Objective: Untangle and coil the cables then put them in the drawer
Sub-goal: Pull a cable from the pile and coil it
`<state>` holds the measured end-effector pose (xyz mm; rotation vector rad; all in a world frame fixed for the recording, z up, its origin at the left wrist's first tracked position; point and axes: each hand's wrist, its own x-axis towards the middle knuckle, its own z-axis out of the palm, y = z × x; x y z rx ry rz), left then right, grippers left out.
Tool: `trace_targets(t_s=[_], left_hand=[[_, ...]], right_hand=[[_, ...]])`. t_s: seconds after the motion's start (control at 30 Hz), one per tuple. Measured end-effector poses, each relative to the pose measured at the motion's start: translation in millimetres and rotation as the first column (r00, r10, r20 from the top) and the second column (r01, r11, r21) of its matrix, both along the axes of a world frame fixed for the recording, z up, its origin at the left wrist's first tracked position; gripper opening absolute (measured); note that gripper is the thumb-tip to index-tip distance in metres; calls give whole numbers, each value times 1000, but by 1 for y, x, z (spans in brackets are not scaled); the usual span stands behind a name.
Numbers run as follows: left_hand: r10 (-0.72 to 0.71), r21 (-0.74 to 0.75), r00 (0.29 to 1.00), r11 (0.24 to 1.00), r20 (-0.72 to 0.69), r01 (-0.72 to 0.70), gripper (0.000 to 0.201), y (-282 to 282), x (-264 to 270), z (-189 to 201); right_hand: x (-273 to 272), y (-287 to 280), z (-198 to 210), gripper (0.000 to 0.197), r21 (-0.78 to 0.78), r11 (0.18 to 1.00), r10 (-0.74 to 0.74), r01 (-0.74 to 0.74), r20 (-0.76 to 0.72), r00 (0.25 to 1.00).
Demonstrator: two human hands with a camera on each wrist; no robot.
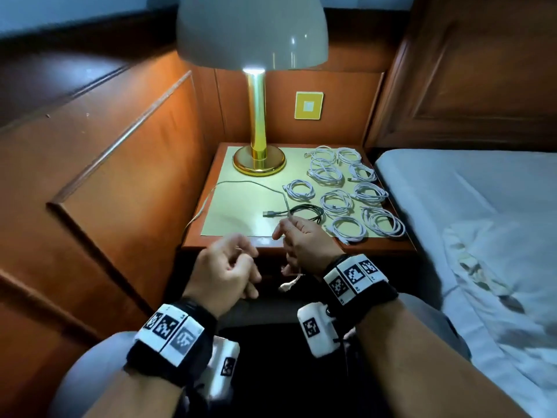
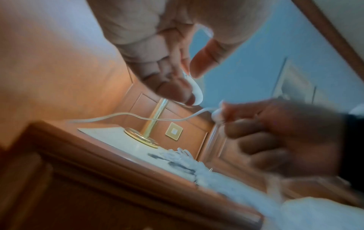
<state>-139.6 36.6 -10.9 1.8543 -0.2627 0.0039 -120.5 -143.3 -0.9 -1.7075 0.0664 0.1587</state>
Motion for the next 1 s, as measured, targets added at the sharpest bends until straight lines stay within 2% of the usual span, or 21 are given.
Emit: trace_targets(t_s=[0.03,0.1,0.13,0.2,0.23,0.27,0.33,0.37,0.4,0.47,0.53,0.6,0.67,0.73,0.77,0.8,0.87,0.9,0.93,0.97,1.0], left_hand=[[94,1,992,996,83,-94,22,5,-4,-2],[117,113,957,982,266,-151,45,12,-8,-5],[53,203,943,971,328,-125,62,14,-9,-7],[-120,380,945,925,303,-5,85,11,-7,-8],[-195,436,941,898,276,58,84,8,-6,-9],[-252,462,928,881,273,103,73,4,-5,-13],[-301,457,905,878,301,140,34,-7,-11,-19],[-311,410,905,895,290,177,19,-13,-15,-22],[-319,333,912,915,256,227,16,-18,-19,-23],[-313,199,939,938,143,283,21,-22,-22,-24],[-254,200,954,955,159,221,23,-18,-17,-21],[-141,237,973,967,180,96,20,-9,-6,-21],[-11,269,987,963,163,-34,18,4,6,-23],[54,311,990,946,129,-93,16,10,15,-28],[49,344,992,935,116,-87,16,10,15,-30],[22,383,993,922,118,-66,16,6,13,-33],[-114,462,975,887,189,14,18,-7,3,-36],[-209,478,947,876,245,70,17,-16,-4,-36],[-307,471,903,871,300,140,16,-24,-10,-37],[-389,453,857,865,339,213,16,-31,-15,-37],[-439,423,825,863,357,276,16,-37,-20,-35]], right_hand=[[-10,-2,-1,37,11,1000,23,-23,-13,1000],[-32,-1,-1,46,-62,991,116,-117,-7,993],[-44,-2,0,48,-94,980,176,-176,-2,984],[-64,-5,5,48,-62,959,278,-278,-5,961],[-72,-9,7,48,-2,950,311,-311,-20,950],[-79,-14,9,48,82,942,330,-326,-39,943],[-90,-28,12,43,286,915,316,-285,-70,946],[-95,-37,14,38,398,886,290,-238,-76,954],[-98,-47,16,33,509,841,254,-182,-74,964],[-101,-70,20,24,697,716,136,-51,-67,988],[-100,-98,20,17,801,588,-65,114,-93,994],[-98,-125,18,14,847,462,-260,262,-153,953],[-97,-143,15,12,861,341,-419,376,-219,881],[-93,-151,10,19,823,297,-561,485,-261,785],[-91,-152,7,23,784,330,-610,525,-248,753],[-89,-149,5,27,729,400,-641,555,-210,738],[-86,-138,0,29,485,650,-651,585,-42,758],[-85,-130,-4,29,253,779,-608,574,81,790],[-84,-120,-6,27,-3,849,-519,528,184,835],[-84,-110,-10,25,-208,874,-391,439,234,890],[-83,-99,-14,25,-342,884,-252,320,228,940]])
